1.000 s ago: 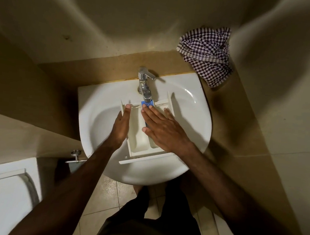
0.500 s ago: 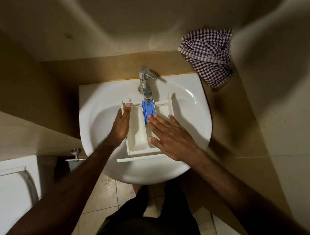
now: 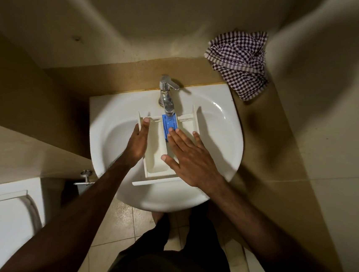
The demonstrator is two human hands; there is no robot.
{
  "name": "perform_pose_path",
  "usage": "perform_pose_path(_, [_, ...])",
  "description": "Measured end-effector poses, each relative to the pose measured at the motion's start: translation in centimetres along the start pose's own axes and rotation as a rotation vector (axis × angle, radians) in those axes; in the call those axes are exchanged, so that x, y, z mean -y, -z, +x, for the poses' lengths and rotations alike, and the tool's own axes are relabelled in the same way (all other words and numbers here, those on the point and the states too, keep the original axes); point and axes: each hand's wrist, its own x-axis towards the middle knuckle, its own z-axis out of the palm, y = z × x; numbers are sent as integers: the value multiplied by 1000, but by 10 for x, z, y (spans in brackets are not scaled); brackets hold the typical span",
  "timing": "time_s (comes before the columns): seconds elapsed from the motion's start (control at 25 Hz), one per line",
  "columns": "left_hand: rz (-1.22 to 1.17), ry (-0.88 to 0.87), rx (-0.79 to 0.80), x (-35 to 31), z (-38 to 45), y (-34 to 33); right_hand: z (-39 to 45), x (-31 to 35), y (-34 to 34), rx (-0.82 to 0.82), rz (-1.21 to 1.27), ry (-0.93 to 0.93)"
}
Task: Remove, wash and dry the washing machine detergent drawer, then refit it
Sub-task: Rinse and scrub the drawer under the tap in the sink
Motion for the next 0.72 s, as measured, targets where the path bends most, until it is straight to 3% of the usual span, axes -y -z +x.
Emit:
perform_pose_path(0.2, [-13,-9,-26,-4,-2,-1,7,9,-6,-42,15,-92])
perform_pose_path(0.36, [-19,-22,-5,0,1,1,19,14,-1,26,16,-142])
perform_pose_path(0.52, [-7,0,-52,2,1,0,0,14,1,50,105,-105])
perform_pose_path(0.72, [-26,5,-50,1,3,-1,21,2,9,86,-18,-58])
